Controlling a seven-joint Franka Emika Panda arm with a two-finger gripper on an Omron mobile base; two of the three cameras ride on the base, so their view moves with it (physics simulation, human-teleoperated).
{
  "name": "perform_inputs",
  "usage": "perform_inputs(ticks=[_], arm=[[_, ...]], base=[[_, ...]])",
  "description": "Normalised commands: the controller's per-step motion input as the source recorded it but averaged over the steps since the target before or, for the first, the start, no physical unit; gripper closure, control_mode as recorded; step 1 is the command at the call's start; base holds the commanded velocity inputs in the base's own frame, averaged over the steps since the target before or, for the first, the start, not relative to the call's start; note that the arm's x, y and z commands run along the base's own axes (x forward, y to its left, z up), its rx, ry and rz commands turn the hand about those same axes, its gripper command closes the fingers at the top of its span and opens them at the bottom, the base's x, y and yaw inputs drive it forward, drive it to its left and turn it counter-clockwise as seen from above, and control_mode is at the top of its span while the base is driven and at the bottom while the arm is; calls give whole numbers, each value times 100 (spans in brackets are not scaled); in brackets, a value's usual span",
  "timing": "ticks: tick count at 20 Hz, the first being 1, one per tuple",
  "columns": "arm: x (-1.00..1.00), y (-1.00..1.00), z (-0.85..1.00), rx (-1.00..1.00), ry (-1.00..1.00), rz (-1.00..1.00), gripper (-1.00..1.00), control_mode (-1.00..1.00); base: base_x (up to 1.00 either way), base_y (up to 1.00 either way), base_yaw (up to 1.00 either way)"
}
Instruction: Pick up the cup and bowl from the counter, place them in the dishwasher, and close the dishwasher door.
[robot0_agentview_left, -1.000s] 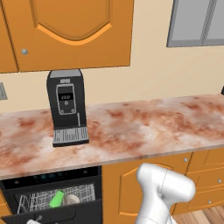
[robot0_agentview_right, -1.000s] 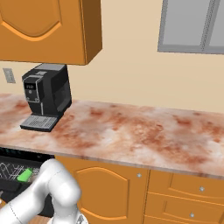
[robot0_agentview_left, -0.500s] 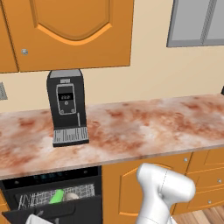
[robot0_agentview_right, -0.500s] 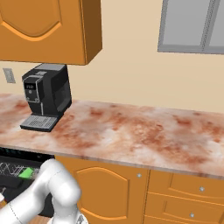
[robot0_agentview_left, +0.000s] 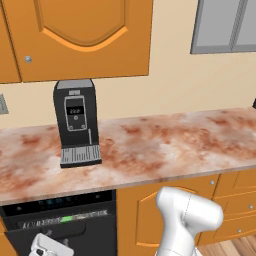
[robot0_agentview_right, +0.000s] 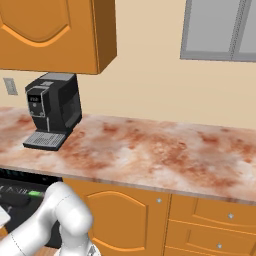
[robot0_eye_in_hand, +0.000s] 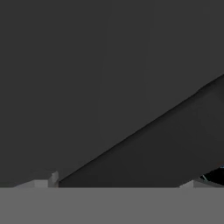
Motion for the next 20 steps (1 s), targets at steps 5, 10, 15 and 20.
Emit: perform_inputs(ticks=[5, 10, 15, 20], arm=[[77, -99, -67, -5, -15, 5, -100, -100], [71, -98, -65, -7, -16, 5, -100, -100], [68, -98, -67, -9, -16, 5, -100, -100], [71, -100, -67, -10, -15, 5, -100, -100]], base=[[0, 0, 0], [0, 0, 0], [0, 0, 0], [0, 0, 0]])
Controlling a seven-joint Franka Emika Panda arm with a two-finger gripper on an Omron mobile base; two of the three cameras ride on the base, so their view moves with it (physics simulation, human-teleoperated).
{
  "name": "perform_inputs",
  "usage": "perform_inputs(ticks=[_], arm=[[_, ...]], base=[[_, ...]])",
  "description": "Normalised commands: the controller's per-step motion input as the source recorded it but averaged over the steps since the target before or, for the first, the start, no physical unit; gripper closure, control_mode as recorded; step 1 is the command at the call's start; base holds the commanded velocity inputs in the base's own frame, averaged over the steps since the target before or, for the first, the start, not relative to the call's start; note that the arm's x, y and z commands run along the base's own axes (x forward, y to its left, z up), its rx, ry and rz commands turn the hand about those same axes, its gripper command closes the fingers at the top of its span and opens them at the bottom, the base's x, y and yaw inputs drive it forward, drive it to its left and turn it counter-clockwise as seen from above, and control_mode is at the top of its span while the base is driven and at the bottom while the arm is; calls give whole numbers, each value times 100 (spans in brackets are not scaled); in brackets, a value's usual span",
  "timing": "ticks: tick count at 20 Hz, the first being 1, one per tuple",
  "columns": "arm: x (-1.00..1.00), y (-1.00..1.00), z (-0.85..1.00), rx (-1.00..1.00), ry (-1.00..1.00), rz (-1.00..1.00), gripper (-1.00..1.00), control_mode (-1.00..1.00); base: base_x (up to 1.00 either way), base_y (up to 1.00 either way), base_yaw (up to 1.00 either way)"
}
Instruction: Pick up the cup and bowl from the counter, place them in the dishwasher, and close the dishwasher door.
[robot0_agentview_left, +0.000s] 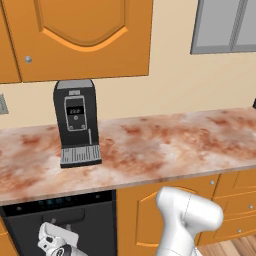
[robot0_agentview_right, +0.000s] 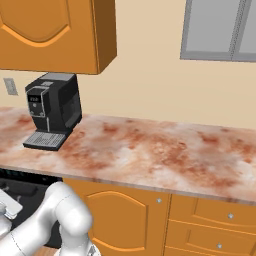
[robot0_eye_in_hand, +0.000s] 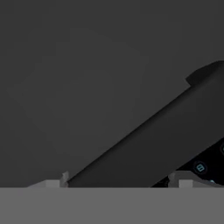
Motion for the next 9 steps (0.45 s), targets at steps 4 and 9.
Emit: perform_inputs(ticks=[4, 9], arm=[[78, -100, -66, -9, -14, 5, -100, -100], [79, -100, -63, -9, -14, 4, -100, -100]], base=[[0, 0, 0], [0, 0, 0]])
